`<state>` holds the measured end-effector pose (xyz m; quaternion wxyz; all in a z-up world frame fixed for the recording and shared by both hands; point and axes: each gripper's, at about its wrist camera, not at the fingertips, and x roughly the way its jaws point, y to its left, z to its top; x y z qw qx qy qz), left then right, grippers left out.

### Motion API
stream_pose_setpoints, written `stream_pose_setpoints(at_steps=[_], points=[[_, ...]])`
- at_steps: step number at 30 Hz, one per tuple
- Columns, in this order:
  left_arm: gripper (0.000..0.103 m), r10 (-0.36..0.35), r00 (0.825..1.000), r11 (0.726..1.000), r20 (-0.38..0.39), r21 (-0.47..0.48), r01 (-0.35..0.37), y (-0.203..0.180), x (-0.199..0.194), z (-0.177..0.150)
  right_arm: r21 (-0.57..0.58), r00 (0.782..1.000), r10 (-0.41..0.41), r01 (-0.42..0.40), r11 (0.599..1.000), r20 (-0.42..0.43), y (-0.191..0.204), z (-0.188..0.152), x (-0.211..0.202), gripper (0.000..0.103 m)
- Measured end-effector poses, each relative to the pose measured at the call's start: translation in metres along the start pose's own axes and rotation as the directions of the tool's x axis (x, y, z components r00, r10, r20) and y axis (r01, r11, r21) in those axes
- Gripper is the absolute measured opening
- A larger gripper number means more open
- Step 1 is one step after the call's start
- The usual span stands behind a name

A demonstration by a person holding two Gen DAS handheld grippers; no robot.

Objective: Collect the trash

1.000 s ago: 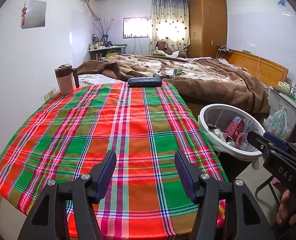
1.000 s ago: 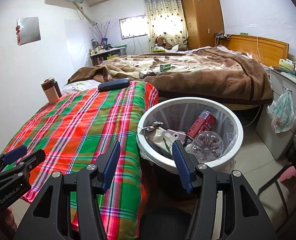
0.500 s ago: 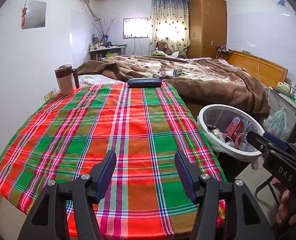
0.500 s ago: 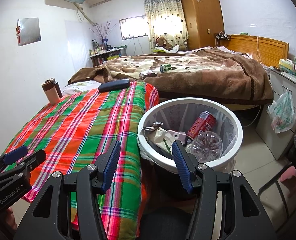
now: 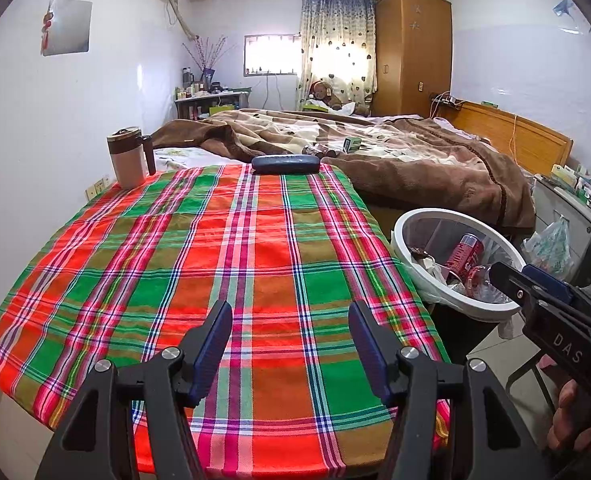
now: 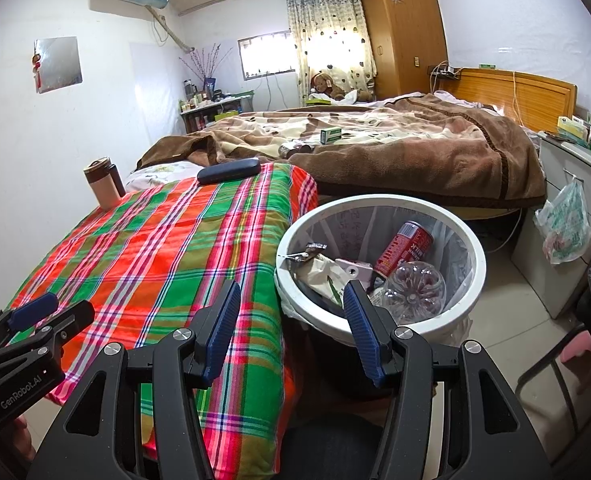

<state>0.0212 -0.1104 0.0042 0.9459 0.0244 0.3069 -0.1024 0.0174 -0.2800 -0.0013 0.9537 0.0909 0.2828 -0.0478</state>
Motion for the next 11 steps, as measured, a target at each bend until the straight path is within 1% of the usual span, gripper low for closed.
stream_pose_setpoints(at_steps=[11], points=[[0.06, 0.001, 1.0, 1.0, 0.003, 0.001, -0.001, -0.0006, -0.0004, 0.0004, 0.0, 1.0, -0.001, 0.001, 1.0, 0.0, -0.0005, -0.0002, 0.0003, 0.055]])
